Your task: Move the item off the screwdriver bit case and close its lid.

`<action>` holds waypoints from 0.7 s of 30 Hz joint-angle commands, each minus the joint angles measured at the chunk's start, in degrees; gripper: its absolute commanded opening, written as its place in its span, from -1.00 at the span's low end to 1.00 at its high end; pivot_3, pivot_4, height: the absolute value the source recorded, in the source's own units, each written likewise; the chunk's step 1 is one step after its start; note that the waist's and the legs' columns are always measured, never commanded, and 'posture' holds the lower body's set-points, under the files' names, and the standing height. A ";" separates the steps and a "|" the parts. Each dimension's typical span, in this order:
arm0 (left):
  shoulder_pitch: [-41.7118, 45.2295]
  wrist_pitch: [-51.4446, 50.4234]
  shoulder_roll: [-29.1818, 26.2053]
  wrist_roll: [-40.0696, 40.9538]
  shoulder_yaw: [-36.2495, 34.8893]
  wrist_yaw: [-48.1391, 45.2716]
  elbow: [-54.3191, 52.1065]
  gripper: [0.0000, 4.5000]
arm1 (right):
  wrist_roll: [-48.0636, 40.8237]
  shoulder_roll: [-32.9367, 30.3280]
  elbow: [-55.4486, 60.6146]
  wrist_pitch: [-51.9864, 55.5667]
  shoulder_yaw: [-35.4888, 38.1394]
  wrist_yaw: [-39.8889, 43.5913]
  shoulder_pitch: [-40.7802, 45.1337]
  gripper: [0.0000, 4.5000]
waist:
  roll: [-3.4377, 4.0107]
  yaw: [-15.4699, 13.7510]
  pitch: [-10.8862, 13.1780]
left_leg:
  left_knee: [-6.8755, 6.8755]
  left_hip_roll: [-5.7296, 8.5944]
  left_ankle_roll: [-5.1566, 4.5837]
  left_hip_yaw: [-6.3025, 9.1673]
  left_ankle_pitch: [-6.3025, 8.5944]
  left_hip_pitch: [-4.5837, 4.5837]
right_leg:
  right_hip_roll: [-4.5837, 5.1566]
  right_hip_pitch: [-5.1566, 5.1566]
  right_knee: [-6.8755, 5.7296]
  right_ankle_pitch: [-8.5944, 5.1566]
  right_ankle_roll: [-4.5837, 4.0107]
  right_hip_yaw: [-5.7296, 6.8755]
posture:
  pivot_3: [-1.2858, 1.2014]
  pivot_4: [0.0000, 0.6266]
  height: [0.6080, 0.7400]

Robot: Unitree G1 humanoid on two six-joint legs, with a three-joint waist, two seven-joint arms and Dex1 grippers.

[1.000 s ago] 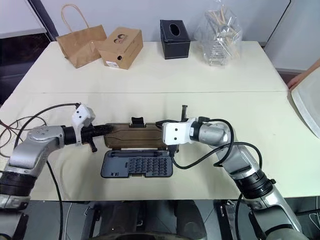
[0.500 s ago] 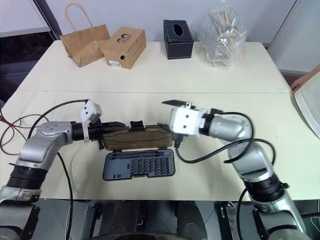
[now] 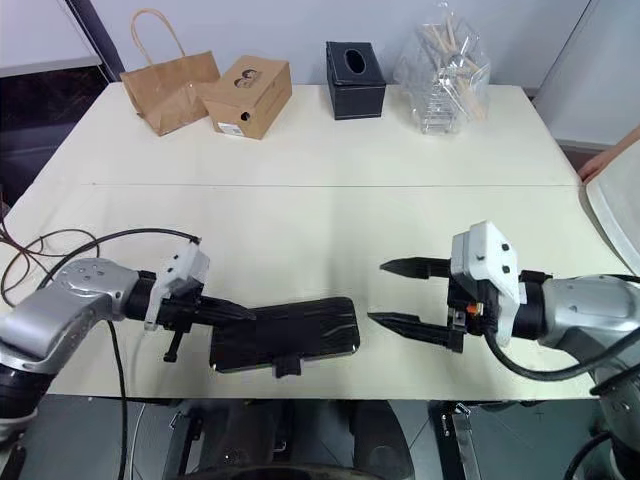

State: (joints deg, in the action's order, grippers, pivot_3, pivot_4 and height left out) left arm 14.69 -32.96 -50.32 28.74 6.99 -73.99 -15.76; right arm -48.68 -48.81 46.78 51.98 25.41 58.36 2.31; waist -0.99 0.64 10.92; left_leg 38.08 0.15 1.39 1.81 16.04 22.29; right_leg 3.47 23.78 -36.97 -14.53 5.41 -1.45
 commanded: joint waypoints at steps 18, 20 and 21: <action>13.86 15.15 7.96 -13.62 14.21 -7.60 16.52 -1.00 | 39.50 10.02 -6.83 -25.32 -54.14 -11.96 -3.10 -0.98 | -0.18 -0.08 -0.05 | 0.10 0.08 0.01 -0.05 0.00 0.06 | -0.19 -0.01 -0.01 -0.05 0.07 0.03 | 0.03 -0.52 0.95; 14.89 15.59 9.77 -14.54 15.64 -8.09 17.57 -1.00 | 45.59 11.87 -9.04 -27.23 -57.18 -15.16 -1.35 -0.98 | -0.18 -0.10 -0.07 | 0.10 0.09 0.01 -0.04 0.00 0.06 | -0.16 -0.04 0.00 -0.05 0.08 0.03 | 0.03 -0.52 0.95; 15.30 15.72 10.45 -14.94 16.24 -8.43 17.97 -1.00 | 48.45 12.37 -9.93 -28.20 -58.08 -16.68 -0.76 -0.98 | -0.19 -0.07 -0.07 | 0.11 0.09 0.01 -0.05 0.00 0.06 | -0.13 -0.05 0.00 -0.05 0.08 0.02 | 0.03 -0.52 0.95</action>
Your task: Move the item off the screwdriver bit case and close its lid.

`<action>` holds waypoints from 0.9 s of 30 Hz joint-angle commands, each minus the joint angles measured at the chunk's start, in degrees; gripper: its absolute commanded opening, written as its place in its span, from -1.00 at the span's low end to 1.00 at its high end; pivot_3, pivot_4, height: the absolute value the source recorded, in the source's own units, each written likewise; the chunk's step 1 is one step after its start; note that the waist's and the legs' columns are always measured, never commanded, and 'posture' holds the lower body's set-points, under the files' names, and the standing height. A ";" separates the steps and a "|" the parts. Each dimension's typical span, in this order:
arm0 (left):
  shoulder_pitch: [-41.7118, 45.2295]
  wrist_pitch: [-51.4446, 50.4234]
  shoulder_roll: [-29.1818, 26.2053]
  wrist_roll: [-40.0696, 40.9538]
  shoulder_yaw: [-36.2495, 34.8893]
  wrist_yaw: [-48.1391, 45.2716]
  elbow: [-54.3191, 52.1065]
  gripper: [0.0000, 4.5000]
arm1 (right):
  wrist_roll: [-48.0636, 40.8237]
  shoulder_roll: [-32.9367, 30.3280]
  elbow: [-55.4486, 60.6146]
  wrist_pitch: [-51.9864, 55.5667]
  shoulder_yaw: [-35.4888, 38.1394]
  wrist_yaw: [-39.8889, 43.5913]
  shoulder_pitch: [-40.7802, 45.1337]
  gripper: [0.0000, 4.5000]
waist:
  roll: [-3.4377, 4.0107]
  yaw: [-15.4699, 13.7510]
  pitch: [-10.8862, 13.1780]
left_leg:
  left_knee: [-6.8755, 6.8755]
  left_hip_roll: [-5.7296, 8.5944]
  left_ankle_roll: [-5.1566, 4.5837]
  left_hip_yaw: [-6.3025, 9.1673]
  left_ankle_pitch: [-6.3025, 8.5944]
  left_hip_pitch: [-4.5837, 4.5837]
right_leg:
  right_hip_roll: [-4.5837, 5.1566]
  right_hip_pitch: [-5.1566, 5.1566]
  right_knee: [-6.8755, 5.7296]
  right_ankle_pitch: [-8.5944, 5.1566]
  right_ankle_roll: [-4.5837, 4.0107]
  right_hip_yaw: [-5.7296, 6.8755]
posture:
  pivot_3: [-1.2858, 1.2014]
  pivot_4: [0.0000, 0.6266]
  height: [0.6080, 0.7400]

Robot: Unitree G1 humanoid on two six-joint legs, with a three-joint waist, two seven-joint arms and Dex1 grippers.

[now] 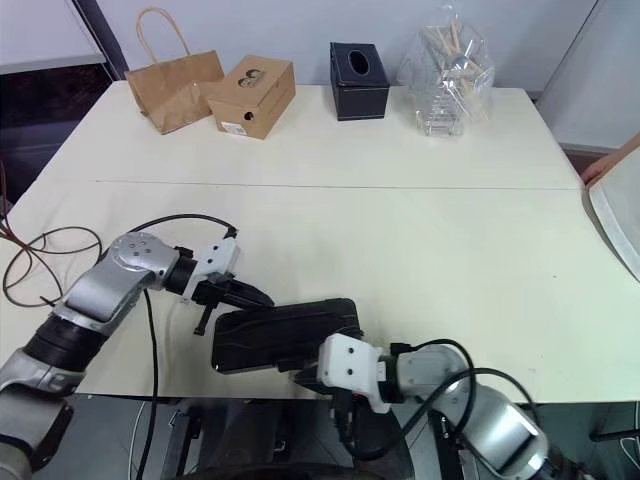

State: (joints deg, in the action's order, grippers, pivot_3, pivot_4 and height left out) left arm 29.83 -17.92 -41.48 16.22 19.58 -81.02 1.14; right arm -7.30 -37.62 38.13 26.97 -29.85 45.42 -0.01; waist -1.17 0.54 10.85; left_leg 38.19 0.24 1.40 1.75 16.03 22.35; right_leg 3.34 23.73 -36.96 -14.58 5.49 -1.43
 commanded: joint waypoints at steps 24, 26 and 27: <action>7.88 -9.78 -6.08 4.26 -10.80 -4.94 6.17 -1.00 | -9.54 -4.90 12.16 4.28 26.36 2.67 -11.35 -0.98 | -0.05 0.55 -0.02 | 0.01 -0.08 -0.03 0.17 0.01 -0.16 | -0.10 -0.12 -0.06 0.10 0.15 -0.01 | 0.03 -0.52 0.95; 5.33 -13.21 -11.70 7.82 -14.82 -6.97 0.88 -1.00 | -23.18 -9.59 14.07 9.81 40.87 9.25 -13.36 -0.98 | -0.06 0.57 0.08 | 0.01 -0.19 -0.04 0.17 0.01 -0.11 | -0.08 -0.07 -0.06 0.11 0.15 -0.04 | 0.03 -0.52 0.95; 4.10 -15.55 -14.46 9.83 -16.87 -7.86 -1.54 -1.00 | -29.23 -11.99 13.26 12.48 47.63 12.26 -14.03 -0.76 | -0.10 0.45 0.10 | 0.00 -0.20 -0.04 0.18 0.01 -0.13 | -0.05 -0.09 -0.05 0.11 0.15 -0.03 | 0.03 -0.52 0.95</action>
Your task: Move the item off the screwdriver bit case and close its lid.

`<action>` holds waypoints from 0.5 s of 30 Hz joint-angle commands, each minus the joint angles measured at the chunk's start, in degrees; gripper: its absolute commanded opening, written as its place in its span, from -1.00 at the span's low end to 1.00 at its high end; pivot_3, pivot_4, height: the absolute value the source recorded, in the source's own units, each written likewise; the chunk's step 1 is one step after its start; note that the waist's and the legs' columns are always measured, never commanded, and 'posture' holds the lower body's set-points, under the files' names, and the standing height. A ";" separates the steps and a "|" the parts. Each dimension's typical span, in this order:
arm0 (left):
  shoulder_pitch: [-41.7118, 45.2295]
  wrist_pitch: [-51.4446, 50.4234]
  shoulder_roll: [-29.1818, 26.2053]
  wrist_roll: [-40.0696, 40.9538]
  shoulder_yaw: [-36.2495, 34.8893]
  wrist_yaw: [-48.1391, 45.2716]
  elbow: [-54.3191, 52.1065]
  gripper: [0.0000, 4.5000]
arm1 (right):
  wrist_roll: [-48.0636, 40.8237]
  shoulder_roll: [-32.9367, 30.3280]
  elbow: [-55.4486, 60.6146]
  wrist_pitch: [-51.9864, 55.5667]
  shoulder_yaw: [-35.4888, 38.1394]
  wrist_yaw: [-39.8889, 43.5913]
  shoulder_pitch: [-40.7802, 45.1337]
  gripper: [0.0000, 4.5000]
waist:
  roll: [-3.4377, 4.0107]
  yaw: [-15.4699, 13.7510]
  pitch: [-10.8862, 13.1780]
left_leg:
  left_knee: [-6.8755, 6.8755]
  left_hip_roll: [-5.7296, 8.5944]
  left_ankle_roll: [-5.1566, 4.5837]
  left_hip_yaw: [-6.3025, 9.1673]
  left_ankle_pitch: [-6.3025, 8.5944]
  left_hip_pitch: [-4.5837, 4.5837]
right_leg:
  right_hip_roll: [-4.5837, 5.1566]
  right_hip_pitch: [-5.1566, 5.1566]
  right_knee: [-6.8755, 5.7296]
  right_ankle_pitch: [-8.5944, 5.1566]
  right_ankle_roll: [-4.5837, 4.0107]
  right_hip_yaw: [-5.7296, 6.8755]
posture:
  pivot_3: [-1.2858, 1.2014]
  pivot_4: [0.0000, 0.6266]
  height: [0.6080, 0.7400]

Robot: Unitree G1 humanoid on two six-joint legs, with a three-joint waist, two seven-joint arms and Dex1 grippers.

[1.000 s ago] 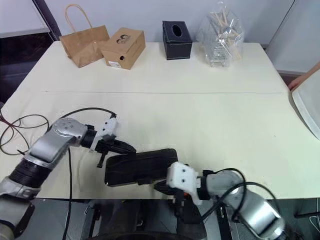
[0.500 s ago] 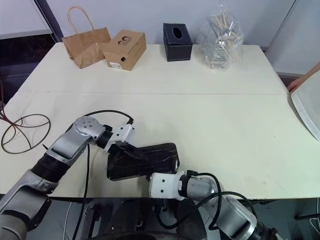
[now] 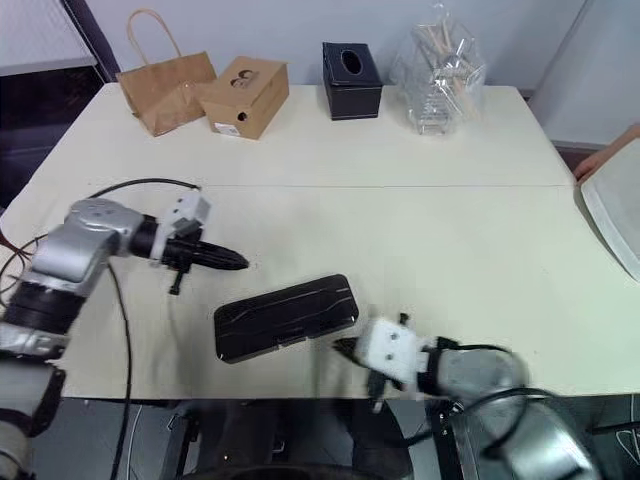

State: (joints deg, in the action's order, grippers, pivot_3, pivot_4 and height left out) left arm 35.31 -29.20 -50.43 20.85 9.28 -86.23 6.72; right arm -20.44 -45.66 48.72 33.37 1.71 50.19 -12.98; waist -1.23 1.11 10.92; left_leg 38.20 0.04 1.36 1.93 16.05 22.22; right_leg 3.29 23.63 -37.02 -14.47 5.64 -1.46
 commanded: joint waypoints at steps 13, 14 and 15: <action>-30.57 -11.48 -18.08 11.74 -36.01 1.42 -25.37 0.99 | -24.00 -18.87 -19.15 8.00 32.94 22.10 4.64 1.00 | 0.12 -0.42 0.20 | -0.19 0.02 0.00 -0.15 0.01 -0.02 | 0.27 -0.16 0.60 -0.12 -0.23 0.05 | 0.03 -0.52 0.95; -31.03 -11.60 -18.05 12.03 -36.45 2.11 -25.53 0.99 | -23.76 -18.94 -19.84 7.16 31.90 22.42 5.38 1.00 | 0.10 -0.55 0.20 | -0.19 0.02 0.00 -0.15 0.01 -0.01 | 0.27 -0.15 0.60 -0.12 -0.22 0.06 | 0.03 -0.52 0.95; -31.28 -11.53 -18.05 12.18 -36.64 2.60 -25.52 0.99 | -23.55 -18.99 -20.40 6.63 31.04 22.62 6.09 1.00 | 0.11 -0.65 0.20 | -0.18 0.03 0.00 -0.14 0.01 0.01 | 0.26 -0.16 0.62 -0.12 -0.22 0.08 | 0.03 -0.52 0.95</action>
State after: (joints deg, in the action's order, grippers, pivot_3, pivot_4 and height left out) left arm 4.08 -40.81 -67.88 32.17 -24.77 -84.59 -17.50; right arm -44.19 -64.12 28.92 41.64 33.07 72.06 -7.64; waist -1.13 0.46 11.13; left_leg 38.02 0.10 1.37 1.79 16.06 22.25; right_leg 3.56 23.46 -36.38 -14.58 5.42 -1.35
